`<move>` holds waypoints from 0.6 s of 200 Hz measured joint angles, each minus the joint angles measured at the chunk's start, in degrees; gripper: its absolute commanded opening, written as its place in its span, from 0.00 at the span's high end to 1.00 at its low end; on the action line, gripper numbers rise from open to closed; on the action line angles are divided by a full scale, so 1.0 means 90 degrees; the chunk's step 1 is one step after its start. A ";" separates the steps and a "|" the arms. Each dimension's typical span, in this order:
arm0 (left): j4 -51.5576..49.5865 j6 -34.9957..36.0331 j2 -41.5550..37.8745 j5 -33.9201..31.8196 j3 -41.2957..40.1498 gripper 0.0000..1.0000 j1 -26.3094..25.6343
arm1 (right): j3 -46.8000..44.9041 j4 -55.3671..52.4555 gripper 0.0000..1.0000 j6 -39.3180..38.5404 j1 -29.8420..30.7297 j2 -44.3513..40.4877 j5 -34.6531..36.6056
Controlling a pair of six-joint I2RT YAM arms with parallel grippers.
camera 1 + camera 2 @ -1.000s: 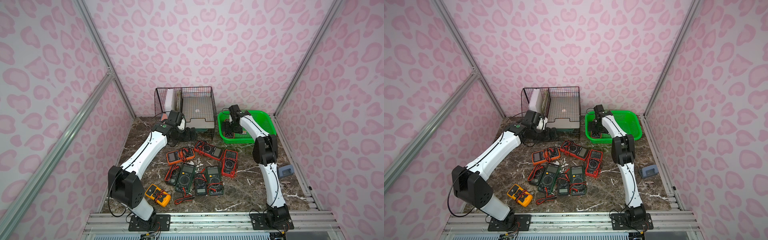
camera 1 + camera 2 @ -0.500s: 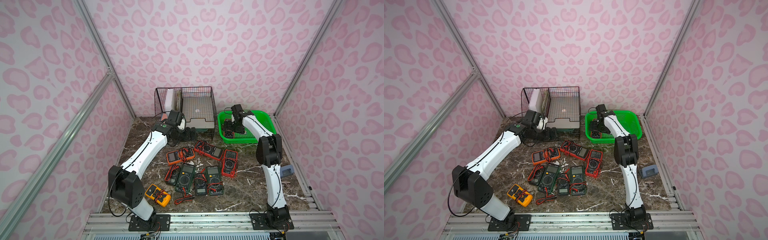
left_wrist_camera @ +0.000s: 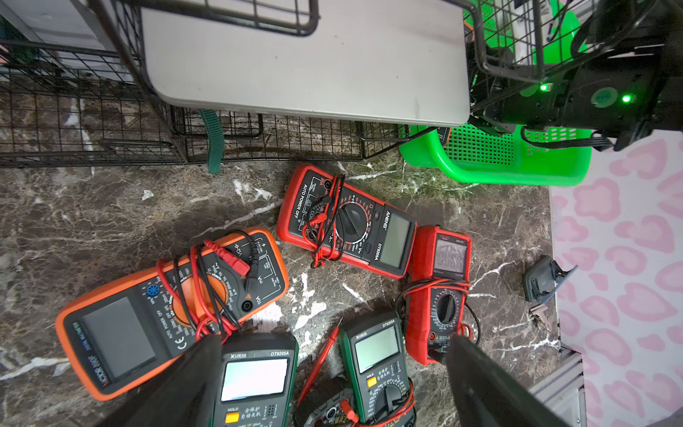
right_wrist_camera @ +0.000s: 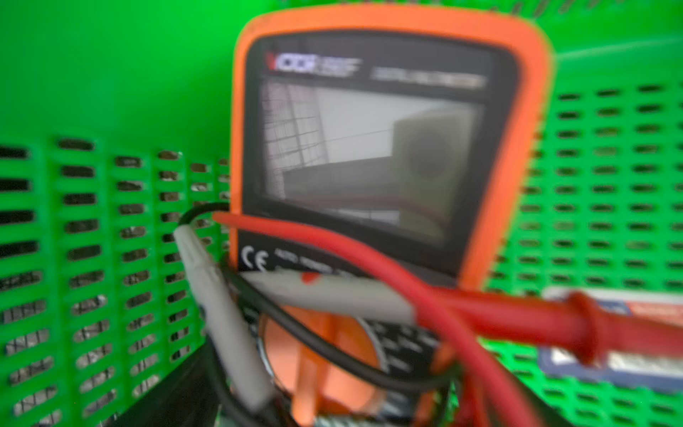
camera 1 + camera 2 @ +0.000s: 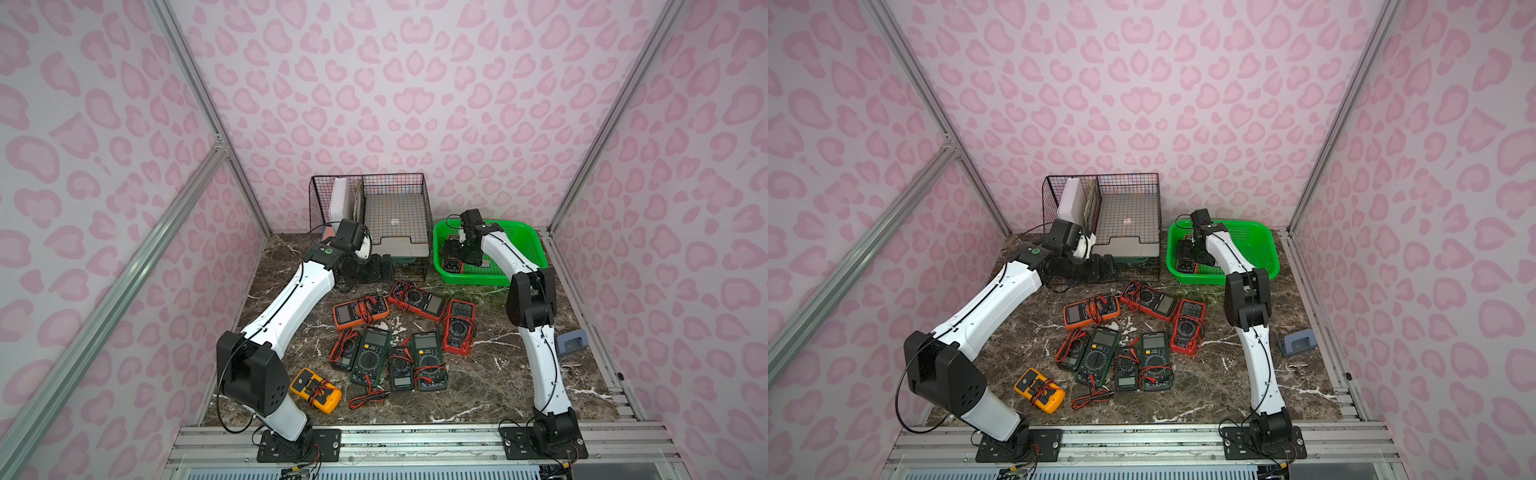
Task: Put the multimeter into the basket
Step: Move the basket to the center of the board.
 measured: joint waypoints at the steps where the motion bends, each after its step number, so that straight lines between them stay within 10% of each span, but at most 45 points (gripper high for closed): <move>1: 0.0000 0.0000 -0.0002 0.0000 0.0000 0.01 0.0000 | 0.0015 -0.0005 0.10 0.0000 0.0002 0.0012 0.0000; 120: -0.0039 -0.0002 -0.0073 -0.0044 -0.0090 0.01 0.0131 | 0.0236 0.0146 0.22 0.0029 0.0602 0.0197 0.0209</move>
